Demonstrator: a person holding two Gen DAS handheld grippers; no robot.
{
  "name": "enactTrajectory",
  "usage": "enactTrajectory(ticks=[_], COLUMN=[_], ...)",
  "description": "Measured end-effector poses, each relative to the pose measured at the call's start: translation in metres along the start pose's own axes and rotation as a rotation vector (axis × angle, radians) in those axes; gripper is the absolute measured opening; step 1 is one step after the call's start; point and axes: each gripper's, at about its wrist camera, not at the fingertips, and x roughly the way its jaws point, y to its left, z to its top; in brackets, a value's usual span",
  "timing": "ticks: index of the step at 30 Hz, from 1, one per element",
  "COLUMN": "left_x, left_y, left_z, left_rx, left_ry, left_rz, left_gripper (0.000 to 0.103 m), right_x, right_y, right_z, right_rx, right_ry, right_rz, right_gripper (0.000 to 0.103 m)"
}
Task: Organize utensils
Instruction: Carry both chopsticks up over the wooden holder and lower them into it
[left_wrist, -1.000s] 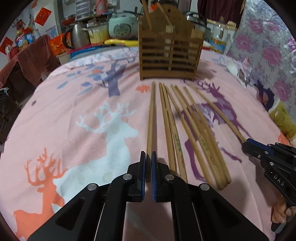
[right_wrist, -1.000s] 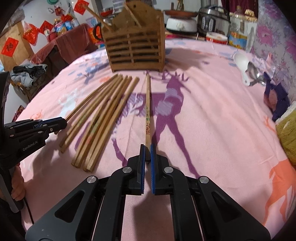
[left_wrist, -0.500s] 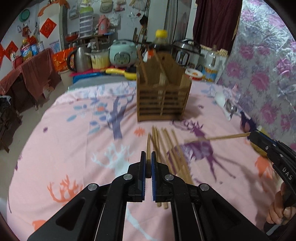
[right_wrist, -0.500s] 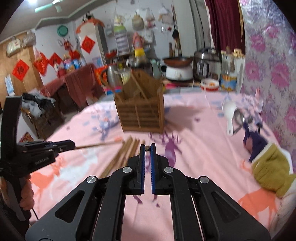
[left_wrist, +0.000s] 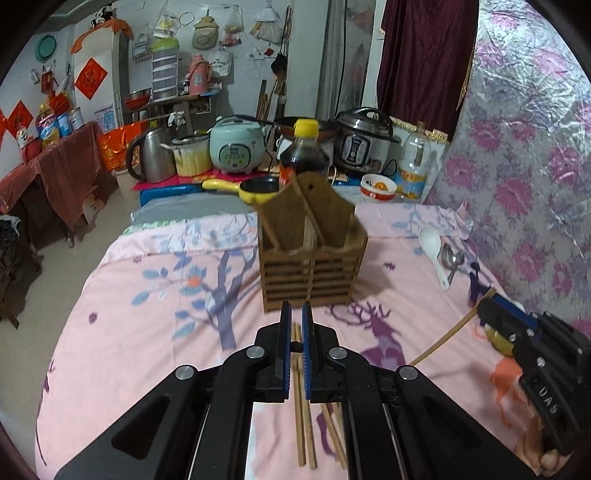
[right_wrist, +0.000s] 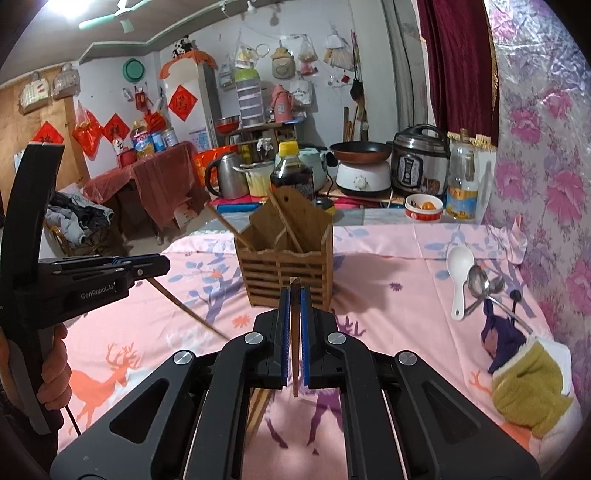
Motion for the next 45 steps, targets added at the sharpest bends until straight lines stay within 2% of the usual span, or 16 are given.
enactTrajectory(ticks=[7, 11, 15, 17, 19, 20, 22, 24, 27, 30, 34, 41, 43, 44, 45], left_x=[0.000, -0.009, -0.022, -0.018, -0.002, 0.005, 0.029, 0.050, 0.074, 0.097, 0.130, 0.167, 0.177, 0.182, 0.185], left_y=[-0.010, -0.014, -0.014, -0.014, -0.013, -0.012, -0.010, -0.004, 0.006, 0.014, 0.019, 0.017, 0.017, 0.017, 0.018], left_z=[0.046, 0.086, 0.132, 0.143, 0.136, 0.128, 0.099, 0.070, 0.041, 0.030, 0.020, 0.017, 0.016, 0.015, 0.014], left_rx=[0.023, 0.027, 0.000, -0.006, -0.003, 0.008, 0.045, 0.057, 0.065, 0.054, 0.047, 0.048, 0.047, 0.043, 0.037], left_ry=[-0.045, -0.115, -0.225, -0.221, -0.152, -0.126, -0.039, 0.041, 0.119, 0.173, 0.263, 0.344, 0.361, 0.377, 0.389], left_rz=[-0.006, 0.012, 0.009, -0.020, -0.084, -0.092, -0.084, -0.072, -0.062, -0.038, -0.036, -0.033, -0.019, -0.030, -0.047], left_gripper=[0.006, 0.006, 0.006, 0.006, 0.006, 0.006, 0.013, 0.035, 0.040, 0.045, 0.045, 0.044, 0.031, 0.009, 0.007], right_x=[0.015, 0.023, 0.029, 0.035, 0.040, 0.042, 0.045, 0.050, 0.055, 0.057, 0.064, 0.071, 0.072, 0.072, 0.073], right_y=[0.002, 0.003, 0.004, 0.003, -0.001, -0.003, -0.008, -0.013, -0.018, -0.022, -0.027, -0.029, -0.027, -0.027, -0.027], right_z=[0.029, 0.061, 0.096, 0.111, 0.115, 0.114, 0.107, 0.099, 0.091, 0.085, 0.076, 0.072, 0.071, 0.070, 0.070], right_rx=[-0.011, -0.018, -0.006, 0.007, 0.037, 0.049, 0.065, 0.082, 0.109, 0.140, 0.168, 0.163, 0.160, 0.158, 0.157], right_ry=[-0.030, -0.076, -0.144, -0.163, -0.161, -0.159, -0.159, -0.146, -0.135, -0.139, -0.120, -0.096, -0.094, -0.093, -0.093], right_rz=[0.001, -0.002, -0.003, 0.003, 0.017, 0.025, 0.031, 0.020, 0.022, 0.030, 0.041, 0.056, 0.060, 0.061, 0.061], right_gripper=[0.006, 0.006, 0.006, 0.006, 0.006, 0.006, 0.006, 0.006, 0.006, 0.006, 0.006, 0.006, 0.006, 0.006, 0.006])
